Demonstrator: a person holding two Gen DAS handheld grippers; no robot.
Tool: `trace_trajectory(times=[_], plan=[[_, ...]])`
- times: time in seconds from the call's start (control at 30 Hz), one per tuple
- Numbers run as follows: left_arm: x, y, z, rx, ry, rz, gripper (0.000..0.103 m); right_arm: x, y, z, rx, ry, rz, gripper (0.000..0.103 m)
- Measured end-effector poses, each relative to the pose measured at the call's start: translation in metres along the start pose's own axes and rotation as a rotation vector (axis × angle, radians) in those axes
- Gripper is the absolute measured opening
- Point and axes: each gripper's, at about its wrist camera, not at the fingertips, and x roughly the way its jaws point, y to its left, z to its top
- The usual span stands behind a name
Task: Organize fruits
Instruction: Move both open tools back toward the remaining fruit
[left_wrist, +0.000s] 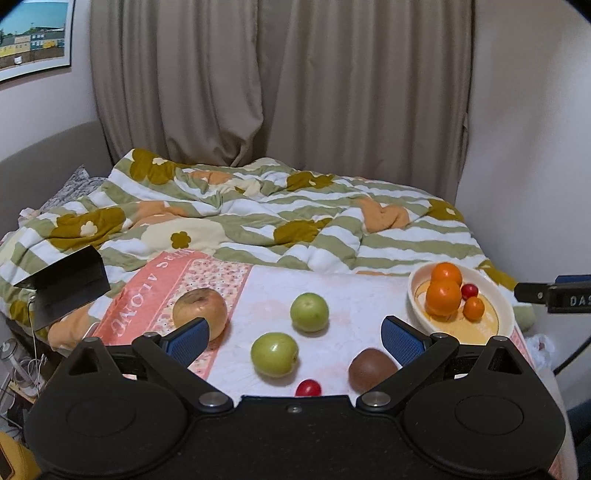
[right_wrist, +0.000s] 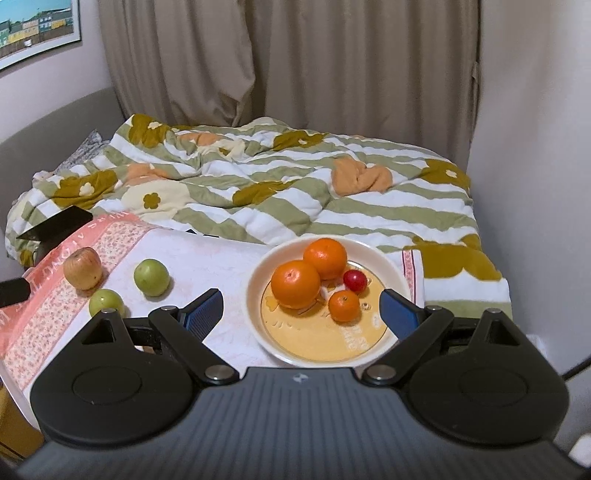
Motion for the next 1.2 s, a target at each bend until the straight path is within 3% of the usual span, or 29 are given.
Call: trace_trajectory(times=[0.57,0.9,1.07,1.2], plan=[[0.037,0.044,-0.032,0.139,0.060,-0.175,0.101,0.007,0.075,-0.064,0.128,0.076,-0.121,0.103],[0.080,0.046,-0.055,0.203,0.165,-0.277,0.100,0.030,0.104,-0.095,0.162,0.109,-0.159,0.103],[0.099,0.036,-0.064,0.229,0.202,-0.315,0.094,0.042,0.107,-0.106,0.160,0.140,-0.166,0.103],[0.113,0.029,-0.068,0.241,0.232,-0.330,0.079,0.049,0.103,-0.114,0.162,0.157,-0.170,0.103]])
